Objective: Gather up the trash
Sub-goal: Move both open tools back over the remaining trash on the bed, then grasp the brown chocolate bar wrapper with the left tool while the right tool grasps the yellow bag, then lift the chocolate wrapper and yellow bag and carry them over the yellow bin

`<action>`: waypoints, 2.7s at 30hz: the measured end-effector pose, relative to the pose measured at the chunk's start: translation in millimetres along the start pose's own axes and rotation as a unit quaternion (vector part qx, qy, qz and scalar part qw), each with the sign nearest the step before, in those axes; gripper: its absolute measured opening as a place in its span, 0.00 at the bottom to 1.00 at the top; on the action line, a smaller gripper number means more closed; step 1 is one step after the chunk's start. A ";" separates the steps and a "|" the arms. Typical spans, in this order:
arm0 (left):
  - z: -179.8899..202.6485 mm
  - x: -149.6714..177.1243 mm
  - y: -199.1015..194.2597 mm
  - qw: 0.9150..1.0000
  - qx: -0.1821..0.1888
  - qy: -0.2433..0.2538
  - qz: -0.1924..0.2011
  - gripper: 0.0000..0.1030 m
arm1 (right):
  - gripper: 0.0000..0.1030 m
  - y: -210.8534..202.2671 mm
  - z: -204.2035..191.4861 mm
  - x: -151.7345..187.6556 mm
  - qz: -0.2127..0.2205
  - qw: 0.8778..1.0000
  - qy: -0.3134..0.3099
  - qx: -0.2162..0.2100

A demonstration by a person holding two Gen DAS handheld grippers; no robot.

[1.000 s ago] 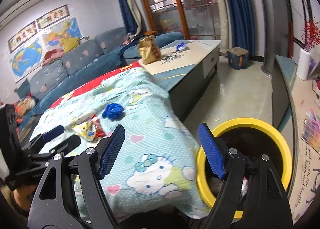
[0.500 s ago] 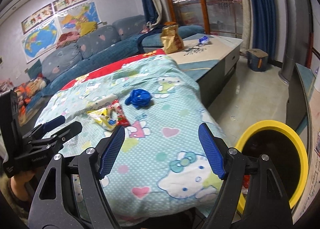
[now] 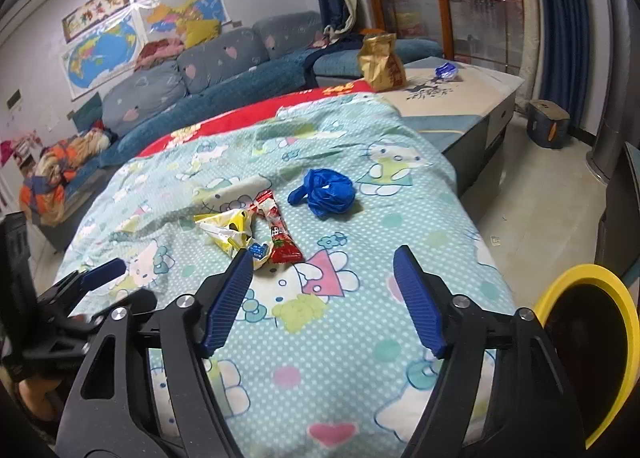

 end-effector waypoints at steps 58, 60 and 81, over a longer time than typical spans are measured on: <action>-8.3 53.8 -8.3 0.994 0.071 -0.009 -0.084 0.12 | 0.00 30.8 -69.0 22.3 -0.068 0.986 -0.042 -0.148; -9.9 52.2 -11.5 0.994 0.070 -0.011 -0.080 0.12 | 0.00 23.4 -70.4 22.6 -0.064 0.985 -0.041 -0.153; 43.8 9.4 -29.5 0.994 0.103 0.034 -0.025 0.13 | 0.00 -44.2 -19.8 13.7 0.000 0.996 -0.007 -0.089</action>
Point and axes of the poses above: each gripper's, at about its wrist camera, not at the fingertips, and y roughly the way its jaws point, z to its right, x to its underside, the point moved 3 cm from there along y, roughly the way its jaws point, and after that the axes turned 12 degrees about -x, right-handed, at the moved point
